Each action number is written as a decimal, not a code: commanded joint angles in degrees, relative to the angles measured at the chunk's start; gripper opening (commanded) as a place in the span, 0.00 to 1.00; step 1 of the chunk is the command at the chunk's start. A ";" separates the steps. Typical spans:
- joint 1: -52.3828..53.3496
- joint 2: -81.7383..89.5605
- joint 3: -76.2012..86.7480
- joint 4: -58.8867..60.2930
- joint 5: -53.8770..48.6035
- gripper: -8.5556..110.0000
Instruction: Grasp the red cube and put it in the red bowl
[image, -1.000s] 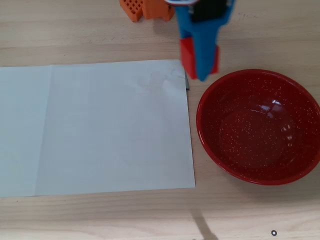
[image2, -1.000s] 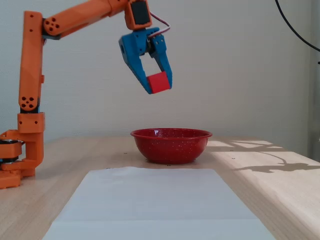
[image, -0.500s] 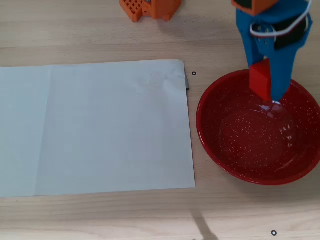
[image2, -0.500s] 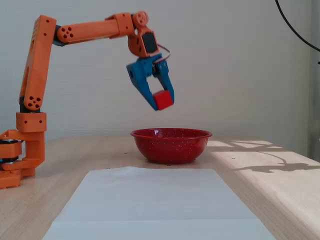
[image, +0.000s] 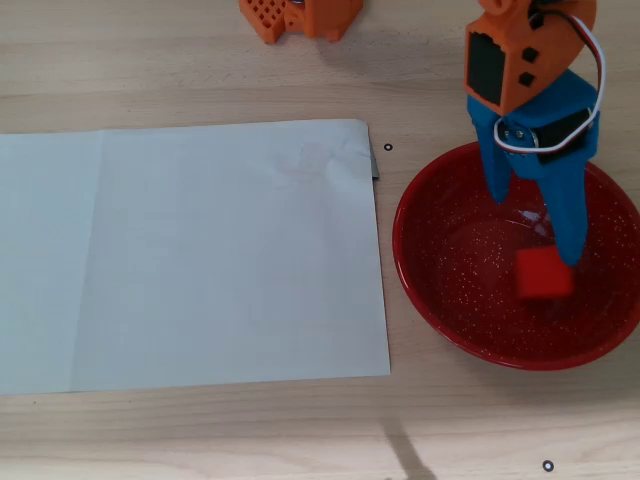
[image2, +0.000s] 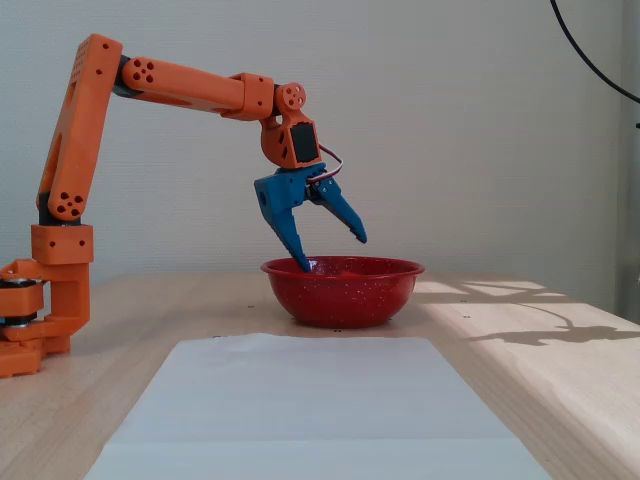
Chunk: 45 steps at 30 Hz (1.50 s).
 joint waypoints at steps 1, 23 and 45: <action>-1.23 6.42 -9.67 3.34 0.62 0.31; -18.98 39.99 -5.89 23.38 2.37 0.08; -33.40 84.99 58.54 -13.62 3.87 0.07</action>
